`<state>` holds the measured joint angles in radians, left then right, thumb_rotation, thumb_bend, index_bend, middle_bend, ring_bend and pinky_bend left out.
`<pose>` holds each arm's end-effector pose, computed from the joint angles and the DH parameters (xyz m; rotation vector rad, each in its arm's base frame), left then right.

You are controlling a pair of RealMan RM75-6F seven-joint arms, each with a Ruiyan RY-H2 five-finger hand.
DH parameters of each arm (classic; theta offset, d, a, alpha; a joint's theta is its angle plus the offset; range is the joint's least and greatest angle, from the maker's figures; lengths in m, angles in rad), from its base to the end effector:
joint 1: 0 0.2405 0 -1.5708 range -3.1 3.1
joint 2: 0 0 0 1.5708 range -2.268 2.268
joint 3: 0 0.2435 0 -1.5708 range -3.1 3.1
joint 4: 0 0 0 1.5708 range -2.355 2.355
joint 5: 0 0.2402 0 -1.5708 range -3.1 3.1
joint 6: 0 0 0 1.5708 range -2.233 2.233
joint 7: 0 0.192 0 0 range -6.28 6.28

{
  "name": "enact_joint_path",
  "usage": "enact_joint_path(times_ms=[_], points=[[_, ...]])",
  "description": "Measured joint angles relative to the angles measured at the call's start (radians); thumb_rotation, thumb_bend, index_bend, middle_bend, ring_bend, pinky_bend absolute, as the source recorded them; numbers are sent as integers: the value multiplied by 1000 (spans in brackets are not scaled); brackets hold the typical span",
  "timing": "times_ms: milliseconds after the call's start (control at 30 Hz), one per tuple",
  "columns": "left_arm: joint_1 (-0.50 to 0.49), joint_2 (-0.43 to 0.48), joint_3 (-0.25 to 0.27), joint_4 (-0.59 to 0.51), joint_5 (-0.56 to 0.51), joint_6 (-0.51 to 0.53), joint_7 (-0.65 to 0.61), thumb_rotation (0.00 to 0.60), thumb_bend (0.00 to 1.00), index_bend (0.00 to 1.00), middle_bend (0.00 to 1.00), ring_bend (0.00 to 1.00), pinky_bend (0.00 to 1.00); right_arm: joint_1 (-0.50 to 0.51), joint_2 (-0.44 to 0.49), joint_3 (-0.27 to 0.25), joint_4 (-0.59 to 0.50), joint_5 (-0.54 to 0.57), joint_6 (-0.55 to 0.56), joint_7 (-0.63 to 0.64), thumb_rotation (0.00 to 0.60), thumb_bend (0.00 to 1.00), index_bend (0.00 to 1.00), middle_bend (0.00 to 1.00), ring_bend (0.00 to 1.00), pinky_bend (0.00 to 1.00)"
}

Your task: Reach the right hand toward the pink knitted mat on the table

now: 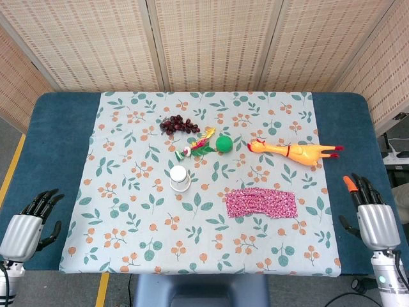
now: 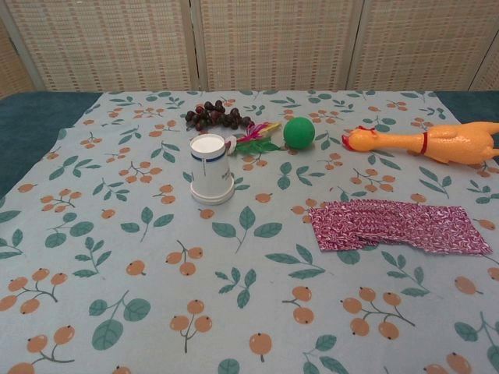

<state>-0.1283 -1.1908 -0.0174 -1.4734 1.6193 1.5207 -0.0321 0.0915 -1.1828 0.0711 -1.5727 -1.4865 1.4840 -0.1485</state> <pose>-0.3036 0.2366 0.1078 -1.5160 -0.7987 -0.9724 -0.3112 -0.2378 0.1139 1.4027 -0.7992 0.8238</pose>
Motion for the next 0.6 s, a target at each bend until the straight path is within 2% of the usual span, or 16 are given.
enact_joint_path(times_ms=[267,333,433,500,533,567,600], points=[[5,11,0,-30,-31,-19,18,600,491,147,108,114,355,11,25,-21,-12,-9,-43,-8,600,201,0,0,0,219],[5,15,3,-38,-32,-23,20,600,491,147,108,116,355,15,31,-29,-15,-19,-54,-6,600,234,0,39,40,249],[2,17,3,-35,-34,-31,18,600,491,147,111,127,355,24,32,-34,-10,-33,-65,-9,600,308,0,244,267,435],[1,19,3,-33,-40,-36,16,600,491,147,113,129,349,29,25,-33,-1,-33,-72,-24,600,352,0,383,468,622],[1,21,2,-35,-45,-37,14,600,491,146,114,130,344,32,17,-31,5,-31,-75,-33,600,394,0,488,593,738],[2,24,1,-38,-46,-36,11,600,491,147,114,131,341,37,3,-29,15,-27,-79,-43,600,437,0,567,670,806],[4,26,1,-41,-48,-33,7,600,491,146,114,131,341,41,-10,-28,24,-24,-85,-50,600,467,0,606,706,836]])
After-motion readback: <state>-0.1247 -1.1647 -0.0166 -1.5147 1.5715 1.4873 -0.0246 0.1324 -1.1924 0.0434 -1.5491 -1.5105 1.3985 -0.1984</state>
